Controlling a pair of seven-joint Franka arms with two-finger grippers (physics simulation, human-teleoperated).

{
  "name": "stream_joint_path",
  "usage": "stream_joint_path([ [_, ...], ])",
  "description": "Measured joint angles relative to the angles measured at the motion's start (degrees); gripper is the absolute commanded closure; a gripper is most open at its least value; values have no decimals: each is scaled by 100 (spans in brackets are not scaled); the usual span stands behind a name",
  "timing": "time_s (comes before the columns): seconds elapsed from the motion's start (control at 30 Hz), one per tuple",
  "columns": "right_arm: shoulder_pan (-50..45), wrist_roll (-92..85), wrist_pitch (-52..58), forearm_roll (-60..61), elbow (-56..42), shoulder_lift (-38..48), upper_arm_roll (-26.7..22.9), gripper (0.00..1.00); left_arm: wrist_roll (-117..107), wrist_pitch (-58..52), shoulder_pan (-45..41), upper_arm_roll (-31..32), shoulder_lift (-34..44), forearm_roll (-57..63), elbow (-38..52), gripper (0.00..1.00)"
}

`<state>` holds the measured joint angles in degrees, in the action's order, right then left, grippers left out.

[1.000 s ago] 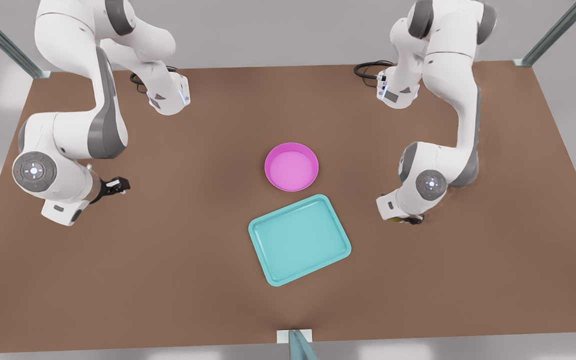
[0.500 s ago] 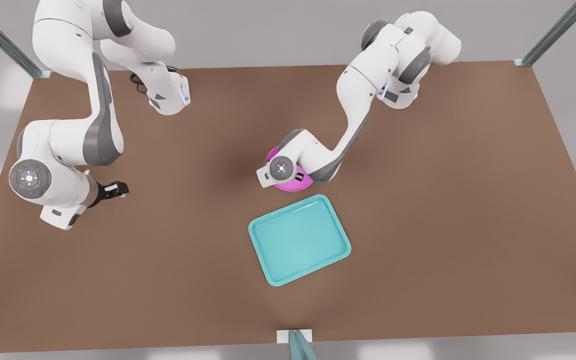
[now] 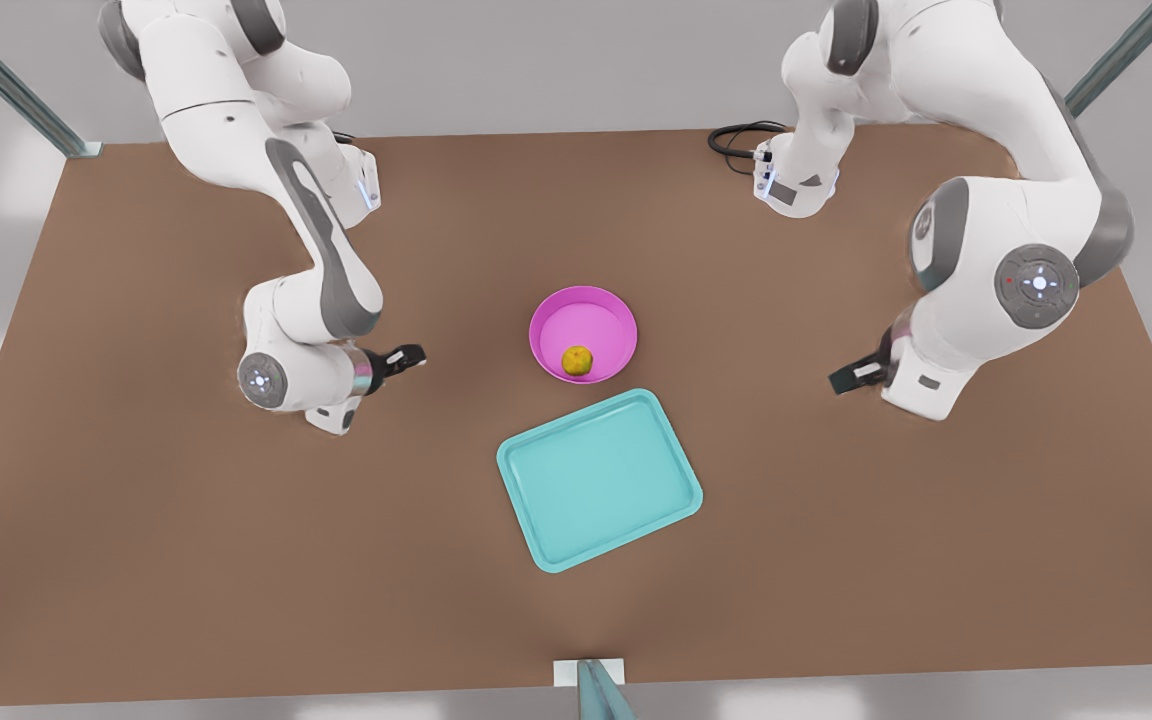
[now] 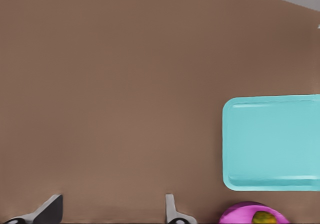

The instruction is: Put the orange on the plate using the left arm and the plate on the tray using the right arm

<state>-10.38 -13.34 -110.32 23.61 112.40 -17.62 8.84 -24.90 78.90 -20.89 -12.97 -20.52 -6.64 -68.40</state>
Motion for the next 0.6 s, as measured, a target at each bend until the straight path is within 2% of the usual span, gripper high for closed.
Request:
stream_joint_path([
  [0.03,-44,27,-330,259,221,-10,163,0,82,-25,602,658,349,105,-353,0],
  [0.07,-49,53,-598,455,367,-17,312,0,158,-5,994,1048,554,177,-547,0],
  [0.13,-95,101,-1040,716,546,-126,596,0,304,51,1285,1474,639,330,-638,0],
  [0.33,-428,219,-1760,1086,510,-685,865,0,635,58,1319,1644,368,555,-476,0],
  [0.6,-1031,348,-2230,1294,238,-1178,898,0,931,40,1288,1648,320,602,-464,0],
])
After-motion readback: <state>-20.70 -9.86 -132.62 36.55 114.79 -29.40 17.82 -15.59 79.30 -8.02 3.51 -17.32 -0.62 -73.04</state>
